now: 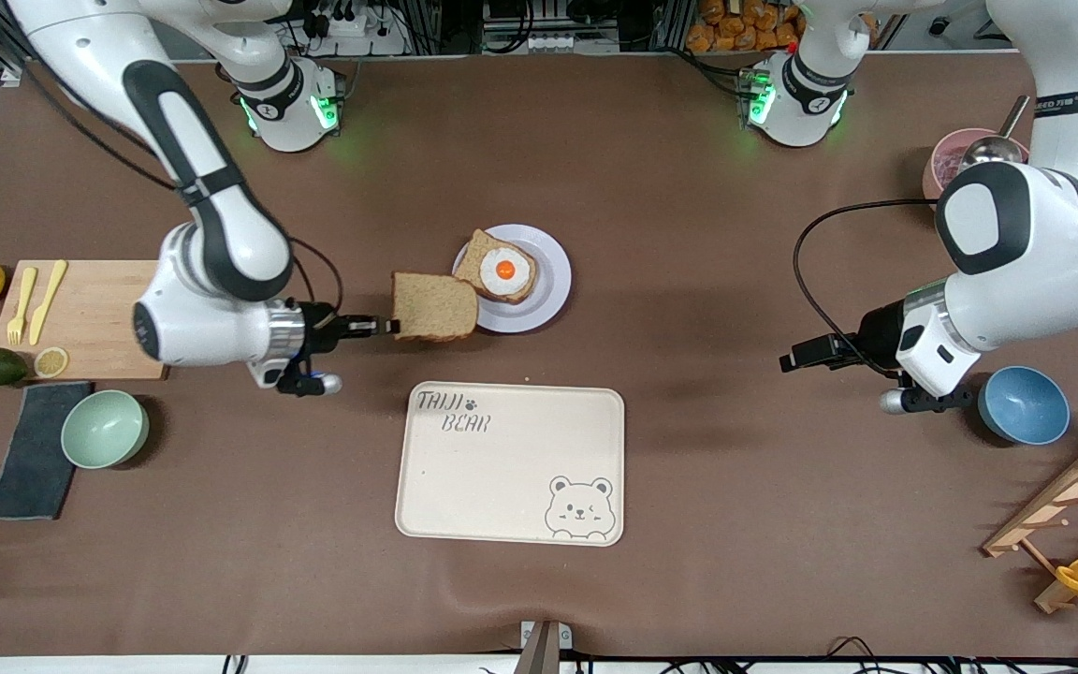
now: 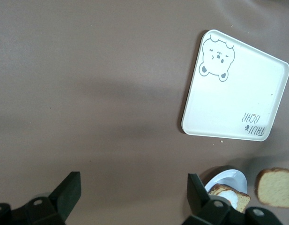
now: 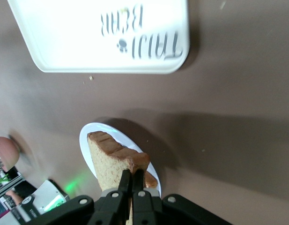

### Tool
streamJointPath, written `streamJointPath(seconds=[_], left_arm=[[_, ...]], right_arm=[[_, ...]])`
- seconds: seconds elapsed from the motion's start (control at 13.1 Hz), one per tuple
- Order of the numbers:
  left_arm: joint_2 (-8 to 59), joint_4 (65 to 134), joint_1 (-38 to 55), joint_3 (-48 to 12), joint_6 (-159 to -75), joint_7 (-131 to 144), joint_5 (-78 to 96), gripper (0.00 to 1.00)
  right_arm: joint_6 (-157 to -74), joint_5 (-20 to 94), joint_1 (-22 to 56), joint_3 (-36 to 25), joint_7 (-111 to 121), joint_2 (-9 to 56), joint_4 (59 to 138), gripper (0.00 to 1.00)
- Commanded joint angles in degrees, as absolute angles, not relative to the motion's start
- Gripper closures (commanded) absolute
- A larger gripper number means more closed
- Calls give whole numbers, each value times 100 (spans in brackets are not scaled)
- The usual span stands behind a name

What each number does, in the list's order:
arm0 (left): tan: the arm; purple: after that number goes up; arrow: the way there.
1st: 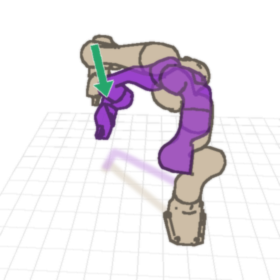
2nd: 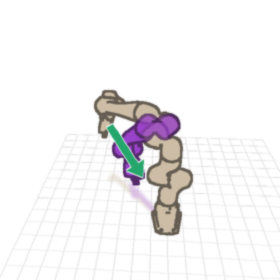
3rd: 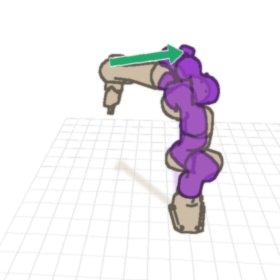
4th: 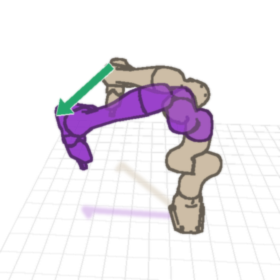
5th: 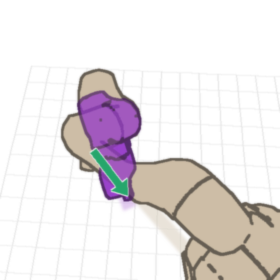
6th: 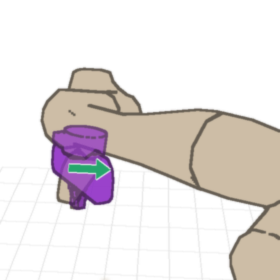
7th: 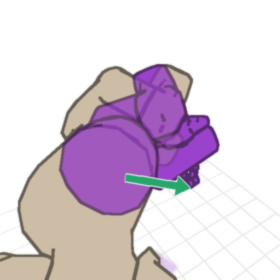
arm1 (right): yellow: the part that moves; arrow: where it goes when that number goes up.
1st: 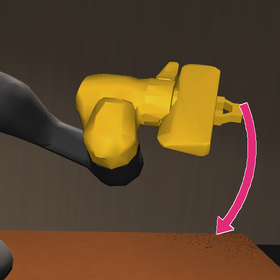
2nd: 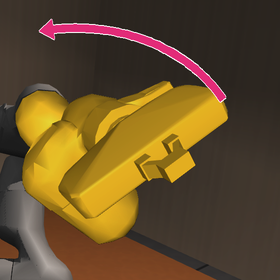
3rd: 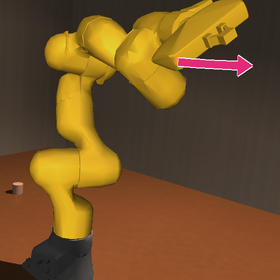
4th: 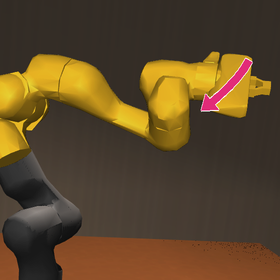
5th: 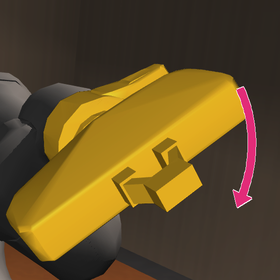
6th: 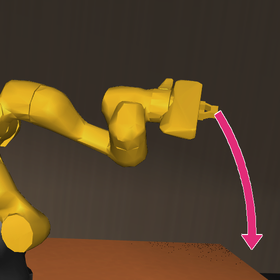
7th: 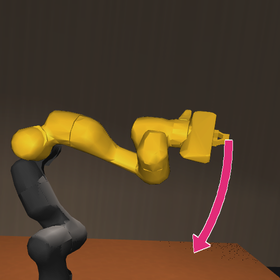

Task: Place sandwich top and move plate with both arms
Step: 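Carry the bread slice with the right gripper over the egg plate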

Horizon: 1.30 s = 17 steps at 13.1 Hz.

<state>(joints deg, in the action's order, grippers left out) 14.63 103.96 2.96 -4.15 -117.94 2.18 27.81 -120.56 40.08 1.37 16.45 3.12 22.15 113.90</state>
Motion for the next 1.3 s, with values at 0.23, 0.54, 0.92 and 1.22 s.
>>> streamJointPath(seconds=[0.23,0.54,0.92,1.22], left_arm=[[1494,10389,290,-413,-11777,150,2874,0],[1494,10397,299,-413,-11777,141,2874,0],[1503,10424,299,-413,-11777,123,2874,0],[1406,10494,299,-422,-11707,149,2865,0]], right_arm=[[-12953,4078,44,2530,-334,1477,12532,100],[-13710,4131,79,3032,-817,1564,12709,100],[-14132,4131,254,3050,-826,1643,12920,100],[-14658,4148,360,3269,-1133,1906,12920,100]])
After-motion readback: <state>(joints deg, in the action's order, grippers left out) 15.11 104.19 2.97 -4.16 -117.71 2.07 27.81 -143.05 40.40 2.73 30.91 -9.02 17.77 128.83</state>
